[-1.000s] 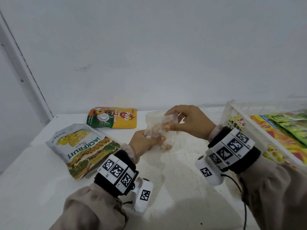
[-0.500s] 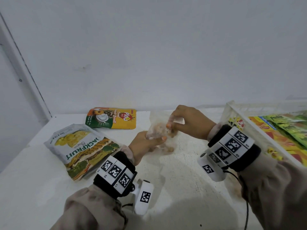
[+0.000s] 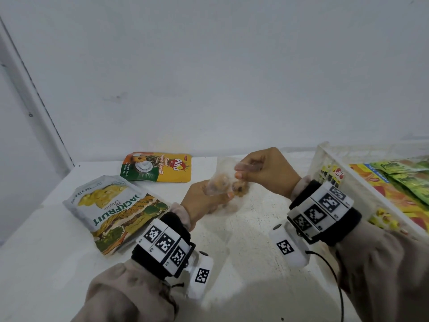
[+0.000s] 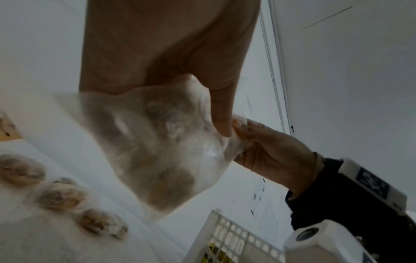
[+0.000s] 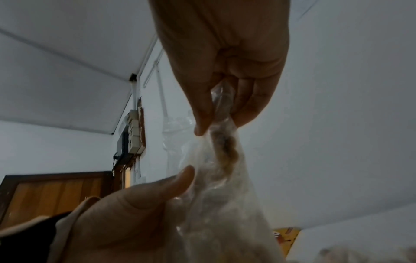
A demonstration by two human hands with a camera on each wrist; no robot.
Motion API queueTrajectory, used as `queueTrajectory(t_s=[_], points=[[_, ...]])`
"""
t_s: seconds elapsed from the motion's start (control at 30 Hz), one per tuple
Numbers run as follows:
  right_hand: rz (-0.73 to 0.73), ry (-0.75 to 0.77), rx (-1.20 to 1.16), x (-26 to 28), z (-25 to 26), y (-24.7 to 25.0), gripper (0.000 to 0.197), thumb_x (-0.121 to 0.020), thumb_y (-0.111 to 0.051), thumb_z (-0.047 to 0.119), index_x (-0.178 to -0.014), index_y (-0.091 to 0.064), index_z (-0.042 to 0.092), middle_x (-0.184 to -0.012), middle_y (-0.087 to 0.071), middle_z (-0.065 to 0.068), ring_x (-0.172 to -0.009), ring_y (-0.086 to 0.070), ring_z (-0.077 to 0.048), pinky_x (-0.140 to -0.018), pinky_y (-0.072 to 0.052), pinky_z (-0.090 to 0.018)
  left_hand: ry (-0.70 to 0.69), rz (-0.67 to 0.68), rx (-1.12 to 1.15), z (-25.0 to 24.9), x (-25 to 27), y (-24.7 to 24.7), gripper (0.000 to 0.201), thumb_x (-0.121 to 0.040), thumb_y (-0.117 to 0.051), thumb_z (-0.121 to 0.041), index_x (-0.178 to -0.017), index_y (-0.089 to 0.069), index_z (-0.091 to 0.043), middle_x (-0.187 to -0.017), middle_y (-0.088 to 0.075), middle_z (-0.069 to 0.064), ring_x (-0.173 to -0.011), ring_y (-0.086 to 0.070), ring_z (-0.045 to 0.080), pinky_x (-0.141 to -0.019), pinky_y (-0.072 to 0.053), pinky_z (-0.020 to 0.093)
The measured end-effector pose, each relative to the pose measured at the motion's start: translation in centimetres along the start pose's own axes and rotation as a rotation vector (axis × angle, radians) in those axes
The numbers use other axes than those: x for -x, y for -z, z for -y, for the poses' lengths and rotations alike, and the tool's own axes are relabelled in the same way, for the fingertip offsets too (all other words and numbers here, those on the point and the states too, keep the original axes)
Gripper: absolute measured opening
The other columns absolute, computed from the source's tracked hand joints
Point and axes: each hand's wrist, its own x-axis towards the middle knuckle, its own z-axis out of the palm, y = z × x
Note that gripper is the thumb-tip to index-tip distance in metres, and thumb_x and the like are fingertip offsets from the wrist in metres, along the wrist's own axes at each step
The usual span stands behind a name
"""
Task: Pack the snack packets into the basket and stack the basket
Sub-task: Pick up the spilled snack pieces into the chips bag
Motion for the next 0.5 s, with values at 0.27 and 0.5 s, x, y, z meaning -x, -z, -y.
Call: queueTrajectory(t_s=[0.27,0.5], points=[[0.056,-0.063,-0.159,0.2,0.31,0.09,0.031,-0.075,-0.074,0.009,-0.101,-0.061,0.018,-0.068,-0.064,0.006,-0.07,-0.062,-0.014,-0.075,-0.05,-0.026,-0.041,0.021,0.036,0.07,0.35,-0.4,0.022,-0.078,-0.07,-0.017,-0.091,-0.069,0.0,-0.09,-0.069,0.022,-0.078,-0.061,0.029,-0.067,-0.046,0.03],[0.09,-0.076,-0.18,0.79,-0.06,-0.26,0.015,-0.073,-0.075,0.005,-0.07,-0.062,0.012,-0.066,-0.065,0.003,-0.062,-0.061,-0.001,-0.062,-0.047,-0.011,-0.274,-0.064,0.006,-0.86,0.8,-0.93,0.042,-0.066,-0.077,-0.039,-0.084,-0.066,-0.003,-0.075,-0.062,0.017,-0.068,-0.058,0.022,-0.066,-0.045,0.033]])
